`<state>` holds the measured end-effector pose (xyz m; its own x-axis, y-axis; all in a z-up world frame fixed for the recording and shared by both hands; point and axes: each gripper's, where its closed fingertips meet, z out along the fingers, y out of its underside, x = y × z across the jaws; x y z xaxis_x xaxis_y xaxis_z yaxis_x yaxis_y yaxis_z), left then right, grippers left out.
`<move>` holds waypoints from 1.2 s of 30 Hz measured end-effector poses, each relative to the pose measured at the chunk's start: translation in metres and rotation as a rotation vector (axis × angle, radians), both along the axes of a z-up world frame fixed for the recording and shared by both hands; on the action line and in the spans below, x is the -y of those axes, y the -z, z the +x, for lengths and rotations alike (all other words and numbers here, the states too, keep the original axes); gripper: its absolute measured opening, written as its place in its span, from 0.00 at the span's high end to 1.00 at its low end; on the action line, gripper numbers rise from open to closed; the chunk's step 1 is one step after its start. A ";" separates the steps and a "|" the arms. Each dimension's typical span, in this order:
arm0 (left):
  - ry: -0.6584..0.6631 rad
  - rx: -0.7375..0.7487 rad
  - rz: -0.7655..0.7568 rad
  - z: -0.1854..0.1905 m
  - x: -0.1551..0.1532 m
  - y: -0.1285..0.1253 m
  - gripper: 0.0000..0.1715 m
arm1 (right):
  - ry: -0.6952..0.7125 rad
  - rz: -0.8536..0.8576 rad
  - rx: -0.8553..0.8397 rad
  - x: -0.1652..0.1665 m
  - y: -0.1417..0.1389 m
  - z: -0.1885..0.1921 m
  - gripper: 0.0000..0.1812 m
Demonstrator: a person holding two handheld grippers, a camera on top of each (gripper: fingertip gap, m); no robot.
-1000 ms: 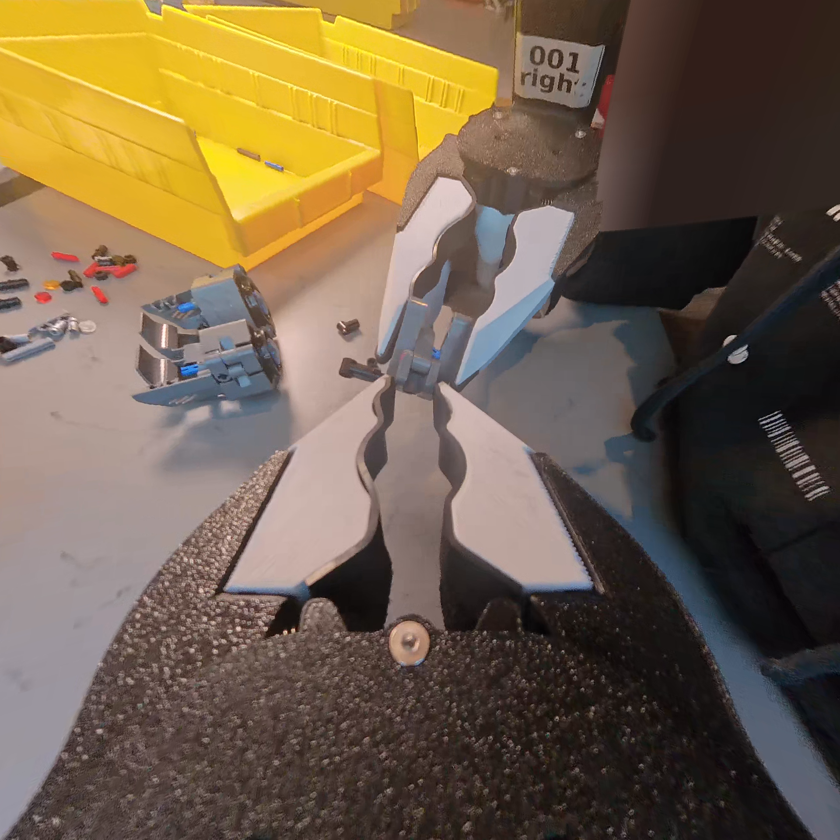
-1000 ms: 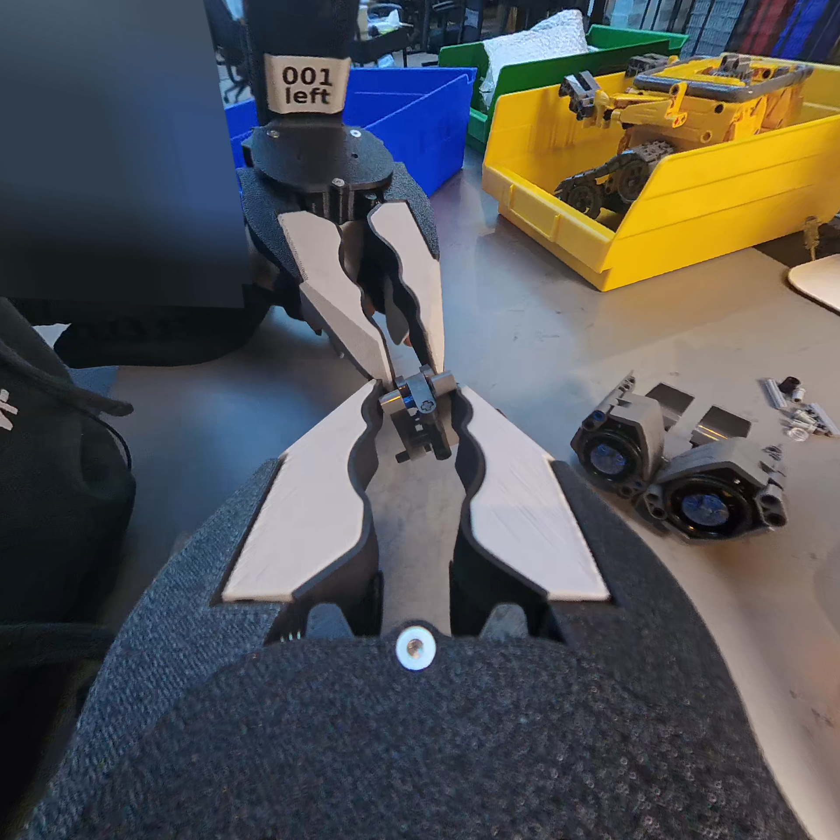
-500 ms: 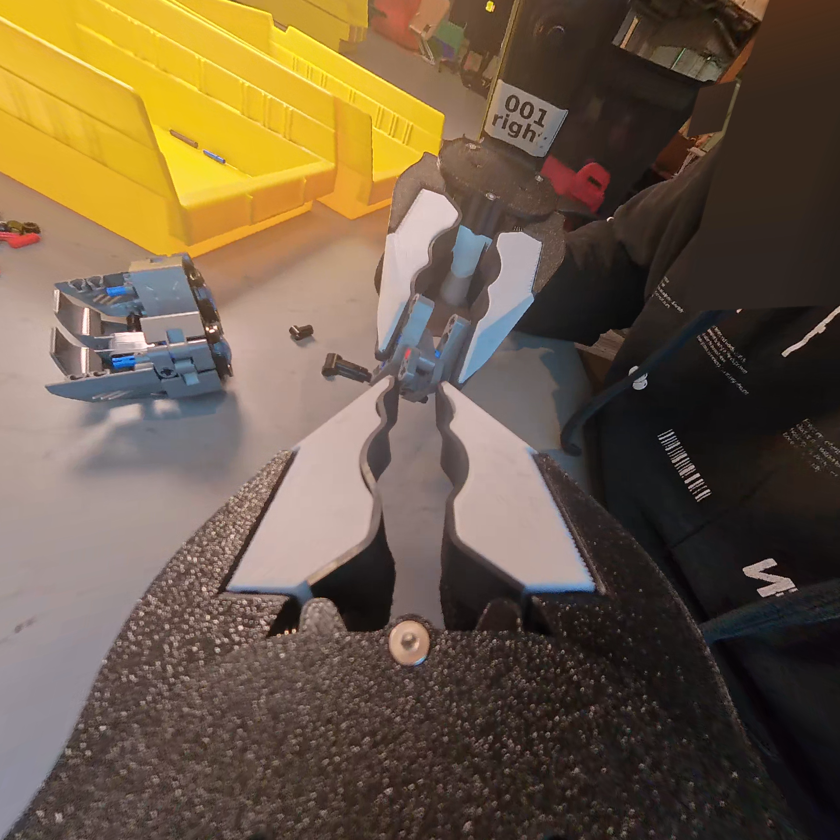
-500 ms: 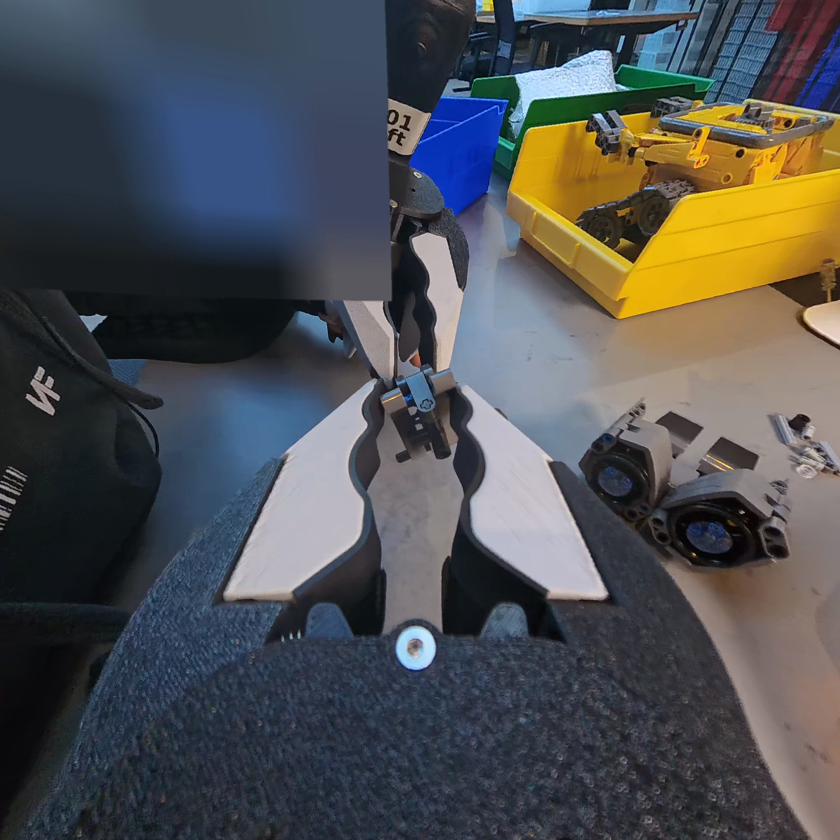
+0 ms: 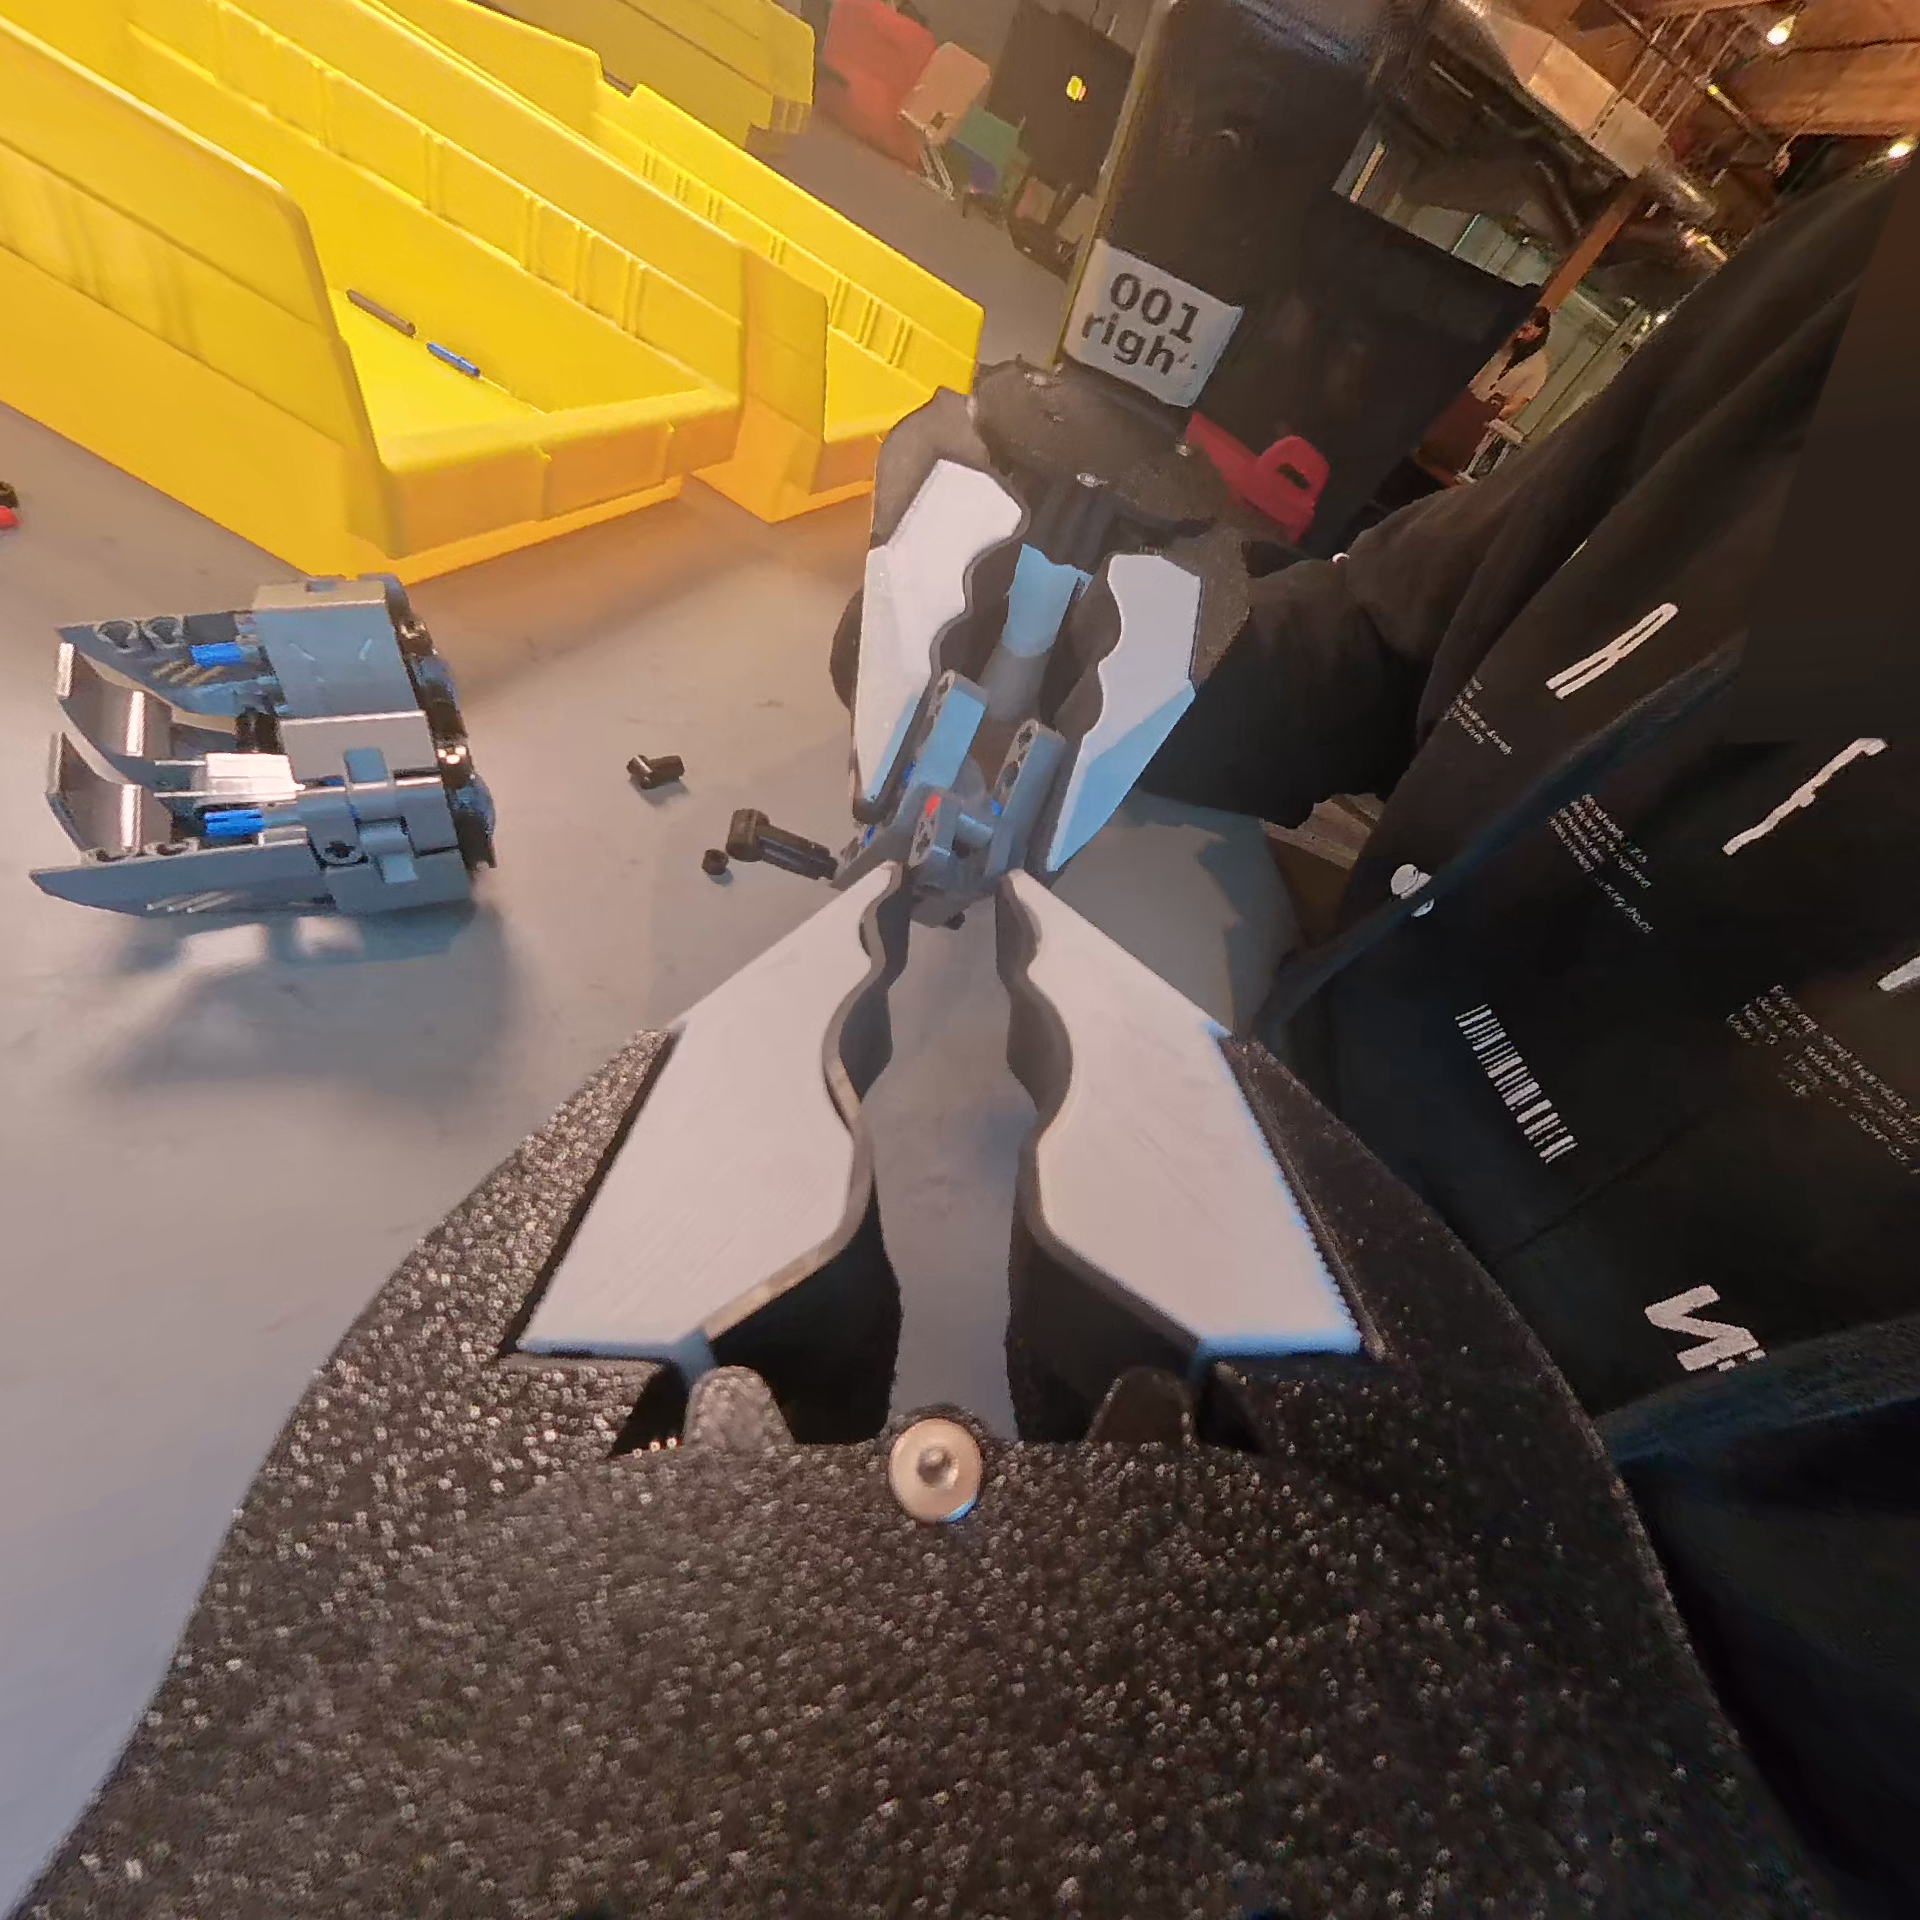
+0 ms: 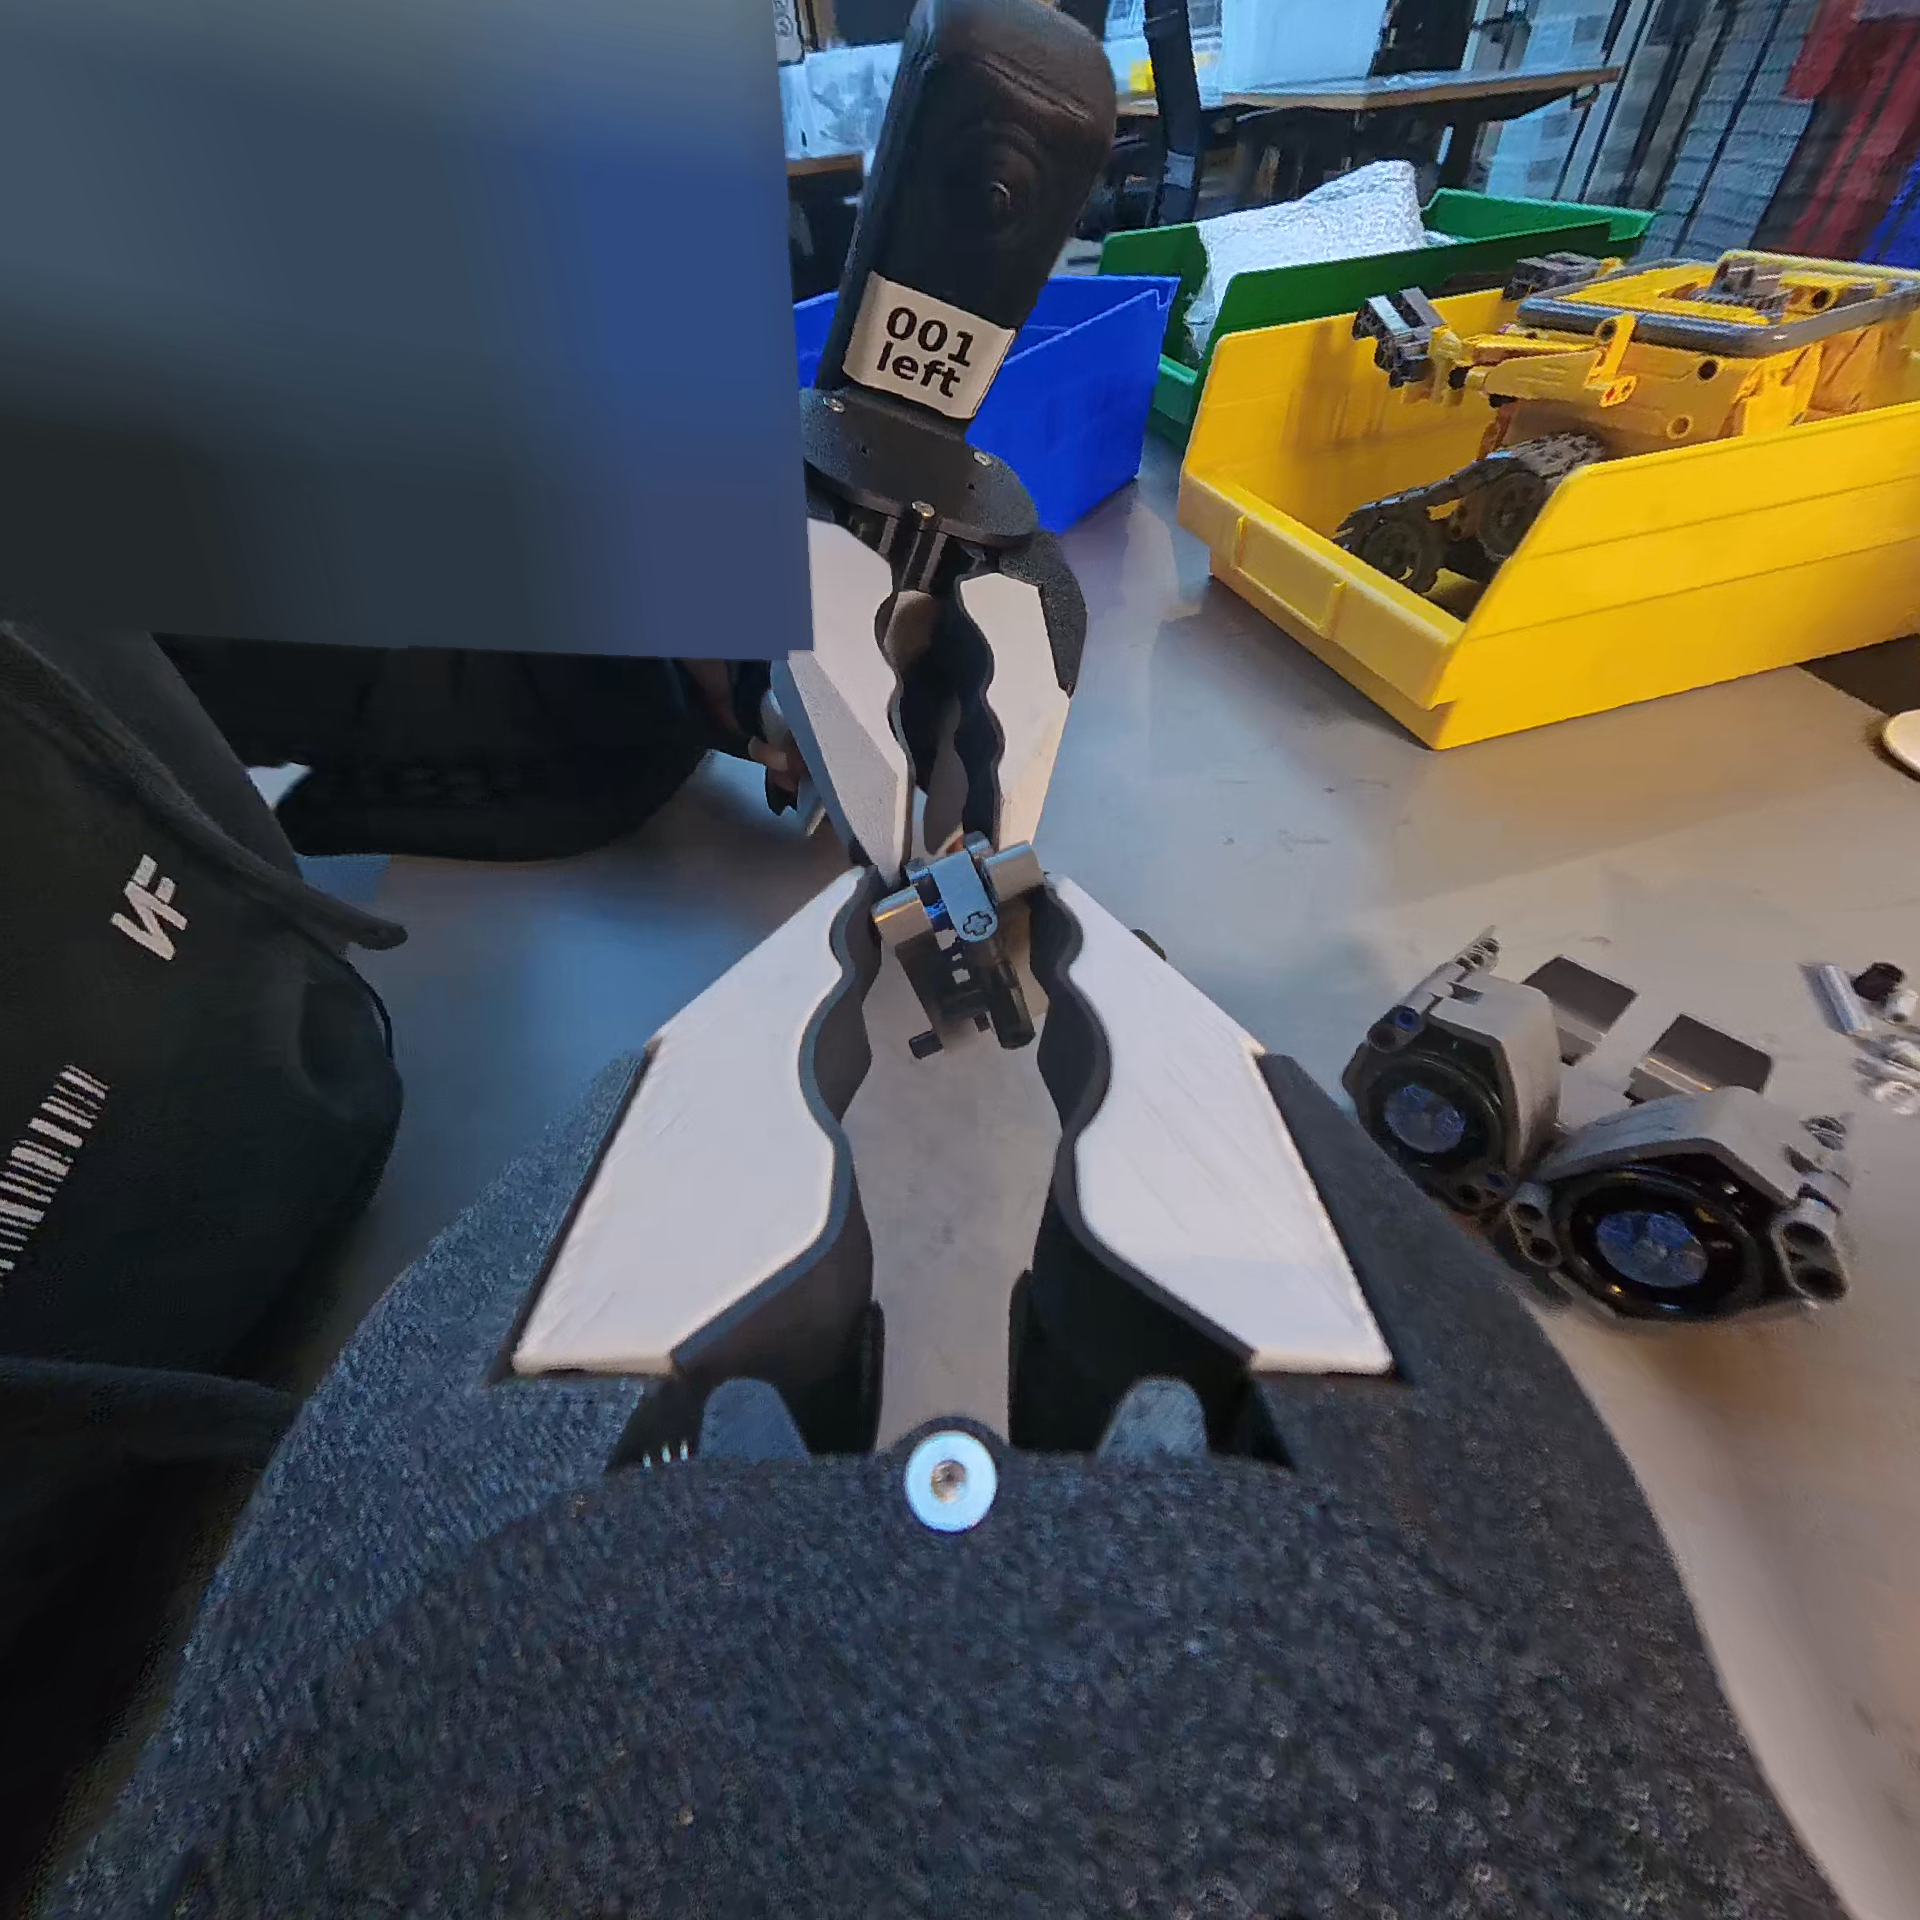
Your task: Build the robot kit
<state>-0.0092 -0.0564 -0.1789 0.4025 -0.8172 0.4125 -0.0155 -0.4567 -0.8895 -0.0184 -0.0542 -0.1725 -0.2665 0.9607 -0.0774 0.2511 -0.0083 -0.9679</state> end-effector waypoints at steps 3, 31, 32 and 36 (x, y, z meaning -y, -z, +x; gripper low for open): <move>0.003 0.009 0.001 0.001 0.000 -0.003 0.91 | -0.023 -0.055 -0.021 0.000 -0.003 0.001 0.85; -0.264 -0.335 0.300 0.001 -0.026 0.011 0.81 | 0.270 0.092 -0.078 -0.013 -0.006 -0.018 0.90; -0.265 -0.343 0.301 0.000 -0.027 0.012 0.83 | 0.276 0.093 -0.085 -0.011 -0.007 -0.019 0.95; -0.333 -0.397 0.296 -0.019 -0.032 0.013 0.86 | 0.278 0.175 -0.082 -0.017 -0.012 -0.012 0.92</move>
<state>-0.0284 -0.0239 -0.1921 0.7338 -0.6777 -0.0481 -0.2715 -0.2275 -0.9352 -0.0307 -0.0372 -0.1603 0.0093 0.9943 0.1061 0.1834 0.1026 -0.9777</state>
